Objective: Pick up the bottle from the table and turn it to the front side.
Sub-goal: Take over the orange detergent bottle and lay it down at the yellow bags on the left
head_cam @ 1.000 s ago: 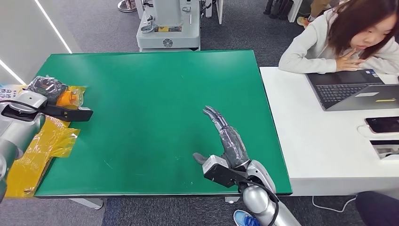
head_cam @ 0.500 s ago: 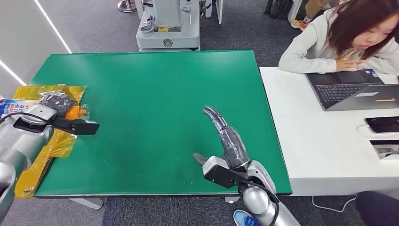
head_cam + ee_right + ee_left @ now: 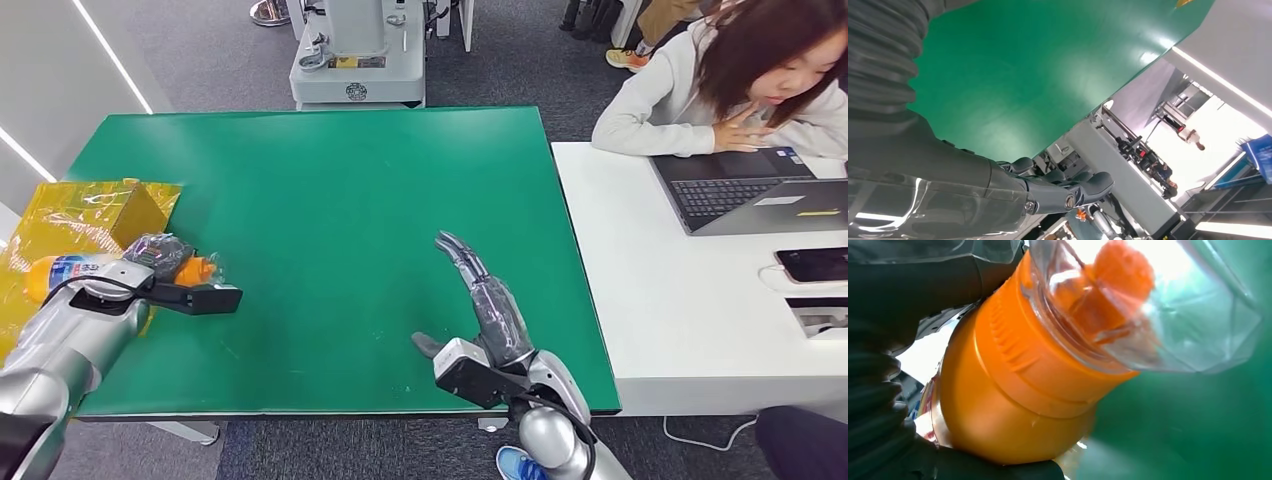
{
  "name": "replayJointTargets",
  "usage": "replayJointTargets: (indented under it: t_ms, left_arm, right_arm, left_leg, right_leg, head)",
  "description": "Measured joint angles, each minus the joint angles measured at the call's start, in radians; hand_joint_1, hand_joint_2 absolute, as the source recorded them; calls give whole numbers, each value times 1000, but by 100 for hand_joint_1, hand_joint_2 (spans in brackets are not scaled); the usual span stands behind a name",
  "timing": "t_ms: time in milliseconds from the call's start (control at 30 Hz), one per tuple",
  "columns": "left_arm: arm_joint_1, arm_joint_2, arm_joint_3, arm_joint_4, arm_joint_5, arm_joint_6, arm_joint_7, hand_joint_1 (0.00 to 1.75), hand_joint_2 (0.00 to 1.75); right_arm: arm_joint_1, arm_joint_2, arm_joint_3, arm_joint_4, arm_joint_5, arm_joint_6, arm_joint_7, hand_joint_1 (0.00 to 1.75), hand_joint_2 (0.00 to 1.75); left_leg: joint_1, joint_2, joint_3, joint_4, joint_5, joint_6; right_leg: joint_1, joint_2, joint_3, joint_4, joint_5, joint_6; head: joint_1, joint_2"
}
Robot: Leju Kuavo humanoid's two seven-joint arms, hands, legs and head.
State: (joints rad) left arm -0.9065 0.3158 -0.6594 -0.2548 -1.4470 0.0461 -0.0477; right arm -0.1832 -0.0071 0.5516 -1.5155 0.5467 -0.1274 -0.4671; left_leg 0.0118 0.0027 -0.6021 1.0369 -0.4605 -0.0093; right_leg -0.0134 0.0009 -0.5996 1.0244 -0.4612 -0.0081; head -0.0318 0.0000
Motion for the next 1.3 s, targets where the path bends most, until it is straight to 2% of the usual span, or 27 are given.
replayJointTargets:
  t_ms: [100, 167, 200, 300, 333, 367, 733, 1100, 1200, 1233, 1300]
  left_arm:
    - [20, -9, 26, 0, 32, 23, 0, 174, 175]
    - [32, -15, 49, 0, 53, 35, 0, 157, 175]
    - [37, -18, 61, 0, 58, 38, 0, 138, 175]
    - [49, -26, 84, 0, 64, 38, 0, 30, 175]
    - [51, -28, 90, 0, 67, 38, 0, 6, 175]
    - [53, -31, 94, 0, 69, 38, 0, 0, 175]
    - [67, -50, 134, 0, 80, 45, -6, 0, 175]
    - [75, -63, 167, 0, 117, 108, -30, 0, 175]
    - [108, -118, 298, -17, 319, 274, -162, 0, 175]
    - [121, -142, 355, -26, 403, 303, -219, 0, 175]
    - [142, -178, 430, -44, 514, 271, -309, 0, 175]
  right_arm:
    - [5, -1, -7, -8, 3, 4, 4, 0, 175]
    - [7, -1, -9, -14, 7, 9, 9, 0, 175]
    - [8, -1, -10, -16, 10, 11, 12, 0, 175]
    - [10, -1, -14, -21, 15, 15, 17, 0, 175]
    - [10, -1, -14, -22, 16, 16, 18, 0, 175]
    - [11, -1, -15, -23, 16, 16, 18, 0, 175]
    - [17, -4, -28, -23, 17, 17, 18, 0, 175]
    - [18, -4, -31, -23, 19, 17, 17, 0, 175]
    - [21, -4, -34, -23, 9, 17, 14, 0, 175]
    - [23, -4, -36, -23, 2, 17, 12, 0, 175]
    - [27, -5, -40, -23, -15, 17, 7, 0, 175]
  left_leg:
    - [0, 0, 0, 0, 0, 0]
    - [0, 0, 0, 0, 0, 0]
    - [0, 0, 0, 0, 0, 0]
    - [0, 0, 0, 0, 0, 0]
    - [0, 0, 0, 0, 0, 0]
    - [0, 0, 0, 0, 0, 0]
    - [0, 0, 0, 0, 0, 0]
    - [0, 0, 0, 0, 0, 0]
    - [0, -1, 0, 0, 0, 0]
    - [0, -1, 0, 0, 0, 0]
    - [-1, -1, 0, 0, 0, 0]
  right_leg:
    - [0, 0, 0, 0, 0, 0]
    - [0, 0, 0, 0, 0, 0]
    - [0, 0, 0, 0, 0, 0]
    - [0, 0, 0, 0, 0, 0]
    - [0, 0, 0, 0, 0, 0]
    - [0, 0, 0, 0, 0, 0]
    - [0, 0, 0, 0, 0, 0]
    - [0, 0, 0, 0, 0, 0]
    - [0, -1, 0, 0, 0, 0]
    - [0, -1, 0, -1, 0, 0]
    - [-1, -2, 0, -1, 0, 0]
  head:
    - [0, 0]
    - [0, 0]
    - [0, 0]
    - [0, 0]
    - [0, 0]
    - [0, 0]
    - [0, 0]
    - [0, 0]
    - [0, 0]
    - [0, 0]
    - [0, 0]
